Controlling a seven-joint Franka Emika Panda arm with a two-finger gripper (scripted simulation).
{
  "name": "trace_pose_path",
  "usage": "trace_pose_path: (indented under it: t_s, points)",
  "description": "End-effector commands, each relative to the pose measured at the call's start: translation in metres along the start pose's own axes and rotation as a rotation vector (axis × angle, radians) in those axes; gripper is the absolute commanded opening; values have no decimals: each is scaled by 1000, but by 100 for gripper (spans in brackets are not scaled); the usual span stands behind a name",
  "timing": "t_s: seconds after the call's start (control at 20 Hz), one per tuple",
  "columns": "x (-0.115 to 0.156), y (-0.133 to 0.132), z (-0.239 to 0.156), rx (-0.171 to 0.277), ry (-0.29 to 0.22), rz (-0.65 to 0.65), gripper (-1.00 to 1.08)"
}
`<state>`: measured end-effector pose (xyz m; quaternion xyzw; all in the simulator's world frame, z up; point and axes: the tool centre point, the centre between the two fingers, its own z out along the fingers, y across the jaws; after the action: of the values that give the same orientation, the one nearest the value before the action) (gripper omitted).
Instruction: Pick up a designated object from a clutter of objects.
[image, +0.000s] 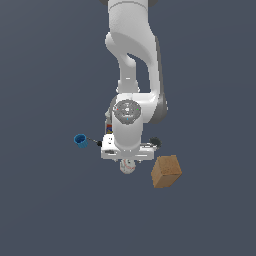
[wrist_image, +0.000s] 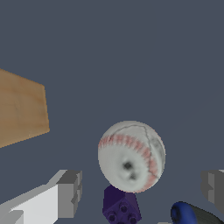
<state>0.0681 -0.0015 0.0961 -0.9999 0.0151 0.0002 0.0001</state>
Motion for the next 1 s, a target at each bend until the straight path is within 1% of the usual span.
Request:
trace_pose_path:
  t_s: [0.0,0.35,0.6,0.65,0.95]
  points:
    - [0,0,7,0,-1,0,100]
    - [-1,0,41,0,0,0,100]
    - [0,0,48,0,0,0,100]
    - [0,0,48,0,0,0,-100]
    - [0,0,48,0,0,0,-100]
